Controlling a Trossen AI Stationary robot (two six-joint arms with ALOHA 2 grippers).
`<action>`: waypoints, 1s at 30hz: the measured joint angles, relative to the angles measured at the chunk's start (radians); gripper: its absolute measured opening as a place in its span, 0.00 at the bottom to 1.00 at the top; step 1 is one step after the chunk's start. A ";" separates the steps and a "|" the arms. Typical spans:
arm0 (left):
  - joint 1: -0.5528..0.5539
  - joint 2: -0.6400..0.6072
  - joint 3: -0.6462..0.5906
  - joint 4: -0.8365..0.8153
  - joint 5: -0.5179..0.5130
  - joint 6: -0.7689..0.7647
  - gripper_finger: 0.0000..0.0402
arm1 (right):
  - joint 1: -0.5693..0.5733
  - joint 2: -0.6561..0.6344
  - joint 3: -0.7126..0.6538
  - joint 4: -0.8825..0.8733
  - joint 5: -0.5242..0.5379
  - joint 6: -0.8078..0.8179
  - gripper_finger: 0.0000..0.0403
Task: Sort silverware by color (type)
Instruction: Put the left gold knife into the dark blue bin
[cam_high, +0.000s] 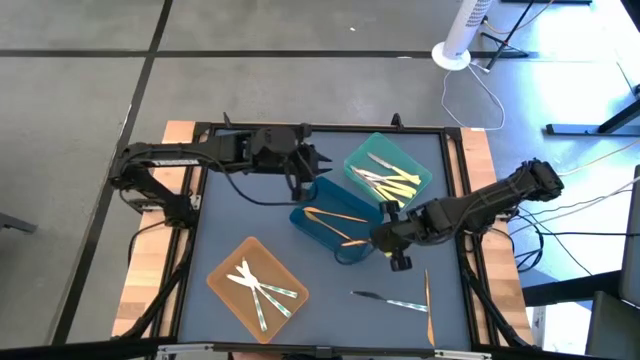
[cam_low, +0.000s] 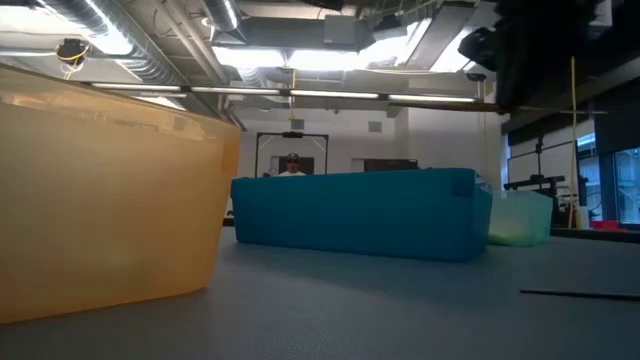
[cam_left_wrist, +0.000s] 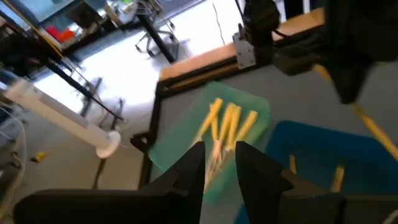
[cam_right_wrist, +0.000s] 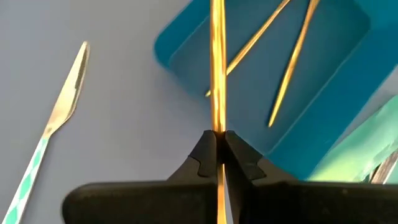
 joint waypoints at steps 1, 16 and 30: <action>-0.004 -0.015 0.000 -0.032 0.000 -0.016 0.21 | -0.012 0.000 0.000 0.011 0.000 -0.008 0.00; -0.100 -0.216 0.000 -0.381 0.002 -0.301 0.21 | -0.205 0.009 0.000 0.353 -0.001 -0.086 0.00; -0.256 -0.306 -0.180 -0.399 -0.066 -0.516 0.21 | -0.310 0.149 -0.001 0.532 -0.010 -0.093 0.00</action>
